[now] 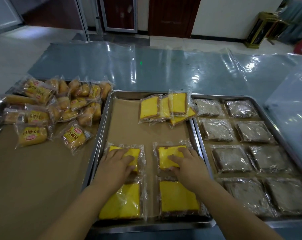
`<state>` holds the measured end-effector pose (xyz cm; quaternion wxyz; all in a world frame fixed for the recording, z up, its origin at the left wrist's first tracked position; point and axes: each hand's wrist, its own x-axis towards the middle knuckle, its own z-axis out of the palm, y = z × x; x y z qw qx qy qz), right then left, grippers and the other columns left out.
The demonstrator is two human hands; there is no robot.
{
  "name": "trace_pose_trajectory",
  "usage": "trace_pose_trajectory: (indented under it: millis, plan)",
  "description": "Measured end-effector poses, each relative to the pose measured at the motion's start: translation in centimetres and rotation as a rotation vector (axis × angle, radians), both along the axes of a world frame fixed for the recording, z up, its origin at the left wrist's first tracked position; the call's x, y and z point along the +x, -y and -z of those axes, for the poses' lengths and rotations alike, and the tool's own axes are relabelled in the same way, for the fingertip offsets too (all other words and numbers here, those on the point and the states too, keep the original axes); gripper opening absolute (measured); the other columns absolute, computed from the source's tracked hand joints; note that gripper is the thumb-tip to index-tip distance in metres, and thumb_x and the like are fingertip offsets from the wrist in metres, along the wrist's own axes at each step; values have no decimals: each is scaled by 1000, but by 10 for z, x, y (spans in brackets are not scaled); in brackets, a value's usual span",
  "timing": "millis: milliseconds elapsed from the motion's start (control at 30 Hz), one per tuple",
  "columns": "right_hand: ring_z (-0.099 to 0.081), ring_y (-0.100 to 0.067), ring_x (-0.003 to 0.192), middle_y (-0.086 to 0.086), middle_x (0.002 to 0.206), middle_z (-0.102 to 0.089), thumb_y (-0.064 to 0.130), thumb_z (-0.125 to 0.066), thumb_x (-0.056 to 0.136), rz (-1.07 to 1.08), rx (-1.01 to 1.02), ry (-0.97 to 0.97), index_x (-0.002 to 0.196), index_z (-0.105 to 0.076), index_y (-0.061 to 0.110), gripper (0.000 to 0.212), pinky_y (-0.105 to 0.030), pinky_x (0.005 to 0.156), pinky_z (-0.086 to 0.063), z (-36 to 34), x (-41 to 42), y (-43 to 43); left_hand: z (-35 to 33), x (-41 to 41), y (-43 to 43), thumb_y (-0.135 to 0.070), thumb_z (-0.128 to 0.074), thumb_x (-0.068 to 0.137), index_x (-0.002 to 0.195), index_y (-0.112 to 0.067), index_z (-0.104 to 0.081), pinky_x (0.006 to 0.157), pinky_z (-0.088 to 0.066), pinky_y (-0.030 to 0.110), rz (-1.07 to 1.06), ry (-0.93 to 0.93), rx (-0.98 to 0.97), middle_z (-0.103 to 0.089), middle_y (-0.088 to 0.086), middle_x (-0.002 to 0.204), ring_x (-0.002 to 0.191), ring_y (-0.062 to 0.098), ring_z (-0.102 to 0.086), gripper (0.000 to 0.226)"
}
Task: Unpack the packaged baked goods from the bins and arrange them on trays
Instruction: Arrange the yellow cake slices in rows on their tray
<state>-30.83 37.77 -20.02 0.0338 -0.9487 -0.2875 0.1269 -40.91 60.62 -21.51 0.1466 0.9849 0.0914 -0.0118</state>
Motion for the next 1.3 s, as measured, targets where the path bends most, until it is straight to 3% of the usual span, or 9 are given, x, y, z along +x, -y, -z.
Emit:
trace_pose_trajectory:
  millis: [133,300,467,600,700,800,900,1133,1300]
  plan:
    - [-27,-25,132,-1,146,-34,45,-49,93,53,38,-27,133,-48,35,42,-41,103,-34,-7,-1,-5,-5,-1,-1,-47,-52,89,119,-32,-58,102,-29,38,-5,-8,14,-39,-7,143,130,19,-32,35]
    - [-43,-21,119,1,130,-51,40,-54,91,134,224,5,128,-54,26,40,-34,93,-42,-22,18,-13,-17,20,-7,-44,-55,88,116,-26,-60,95,-40,38,-13,94,-24,-52,-5,124,115,20,-45,34]
    - [-52,-20,108,3,122,-55,33,-55,89,200,313,11,123,-55,24,35,-30,79,-46,-35,56,-27,-26,69,-13,-45,-55,88,117,-27,-58,82,-39,28,22,117,-71,-54,-9,116,106,14,-50,34]
    - [-57,-20,96,0,112,-60,35,-55,88,249,330,17,115,-55,21,31,-32,75,-48,-42,91,-45,-26,118,-18,-35,-58,87,124,-29,-50,81,-43,28,46,92,-123,-51,-5,117,104,15,-49,38]
    - [-58,-19,98,1,112,-60,39,-53,89,292,325,-15,118,-53,21,34,-34,79,-49,-43,114,-59,-20,150,-21,-26,-60,87,132,-27,-42,90,-41,28,67,65,-174,-43,-3,131,117,16,-44,48]
    - [-58,-20,90,-2,105,-61,36,-52,91,310,282,-73,113,-52,16,30,-36,77,-51,-40,131,-71,-12,175,-24,-18,-60,87,143,-24,-27,104,-31,30,100,-3,-173,-20,0,152,134,20,-30,66]
    - [-59,-23,91,-6,103,-63,35,-55,91,334,297,-146,114,-52,11,33,-36,76,-51,-37,141,-78,-5,189,-26,-16,-62,85,146,-26,-17,104,-33,33,111,-90,-175,-5,-3,157,139,22,-24,76]
    - [-56,-14,77,3,85,-57,19,-56,92,446,453,-224,115,-53,12,24,-29,66,-49,-23,147,-82,8,196,-30,-15,-55,88,138,-21,-37,102,-33,30,101,-5,-196,-33,-1,146,130,19,-35,53]
    - [-55,-11,79,-3,106,-58,12,-47,95,512,585,-228,132,-46,16,37,-19,58,-43,-22,145,-79,9,174,-42,-1,-42,89,135,-26,-42,97,-31,22,97,50,-193,-35,-5,146,127,15,-38,52]
